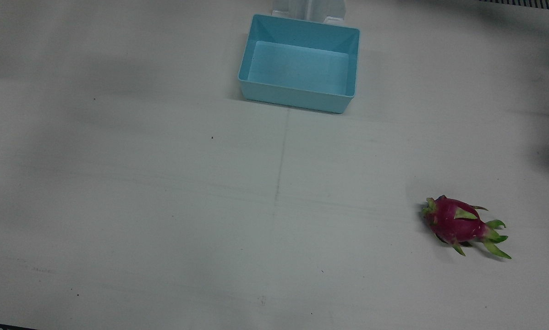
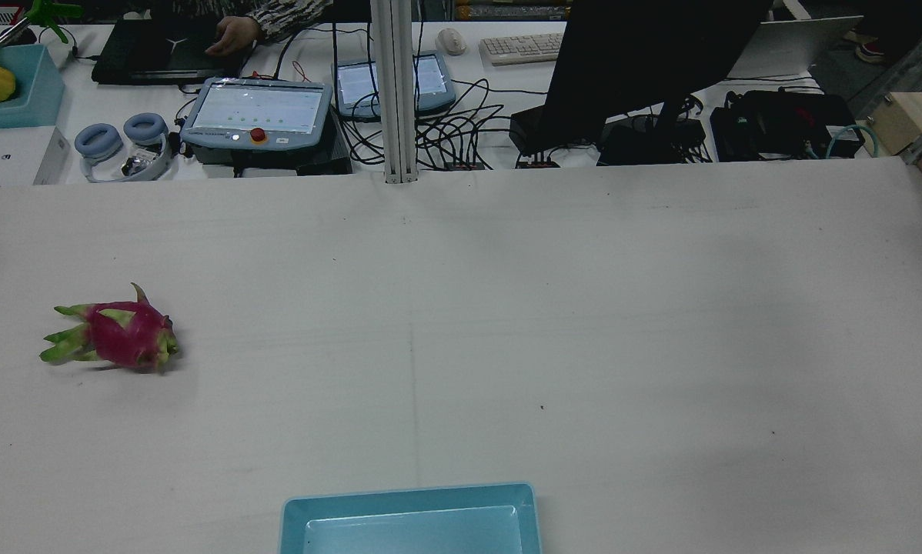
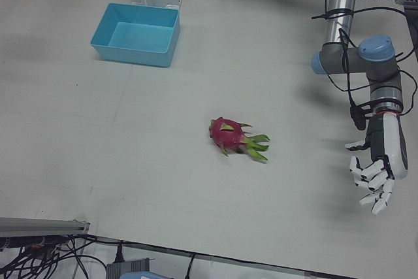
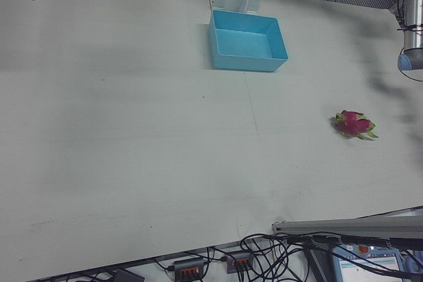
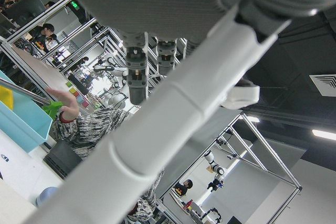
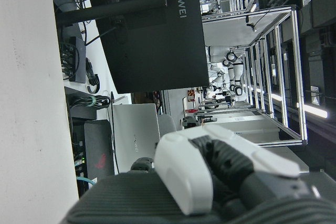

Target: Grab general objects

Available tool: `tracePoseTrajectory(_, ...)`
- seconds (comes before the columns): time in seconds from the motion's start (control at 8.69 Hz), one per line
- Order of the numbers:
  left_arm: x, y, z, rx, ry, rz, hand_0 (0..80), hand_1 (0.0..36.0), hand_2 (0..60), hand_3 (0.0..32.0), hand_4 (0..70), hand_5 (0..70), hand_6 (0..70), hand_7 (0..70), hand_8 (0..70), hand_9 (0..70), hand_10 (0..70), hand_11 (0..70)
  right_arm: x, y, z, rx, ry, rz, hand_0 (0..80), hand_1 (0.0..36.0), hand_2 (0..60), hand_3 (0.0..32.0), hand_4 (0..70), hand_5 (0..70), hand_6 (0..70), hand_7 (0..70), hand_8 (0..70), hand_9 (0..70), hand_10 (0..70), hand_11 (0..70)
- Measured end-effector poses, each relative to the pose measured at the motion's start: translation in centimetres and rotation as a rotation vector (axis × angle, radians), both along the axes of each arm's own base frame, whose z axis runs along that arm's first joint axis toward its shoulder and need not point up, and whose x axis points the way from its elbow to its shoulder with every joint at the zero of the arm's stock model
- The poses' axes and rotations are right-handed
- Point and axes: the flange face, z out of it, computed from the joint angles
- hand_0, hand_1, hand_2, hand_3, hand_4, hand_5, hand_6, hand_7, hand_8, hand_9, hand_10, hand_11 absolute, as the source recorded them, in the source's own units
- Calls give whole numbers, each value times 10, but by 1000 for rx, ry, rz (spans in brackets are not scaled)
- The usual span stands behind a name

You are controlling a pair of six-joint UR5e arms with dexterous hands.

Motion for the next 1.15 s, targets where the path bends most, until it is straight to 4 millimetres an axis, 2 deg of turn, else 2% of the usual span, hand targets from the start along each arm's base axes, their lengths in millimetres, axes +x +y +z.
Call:
tracePoseTrajectory(0.92,0,0,0,-2,-1,0,800,360,600,0,425,700,432,700,76,184,92,184,0,0,0,0,0,0,0,0,0,0,0,0,0,0,0,0,0,0)
tracePoseTrajectory(1.15,0,0,0,-3,-1,0,800,360,600,0,423,700,428,700,75,184,74,158,0,0,0,0,0,0,0,0,0,0,0,0,0,0,0,0,0,0)
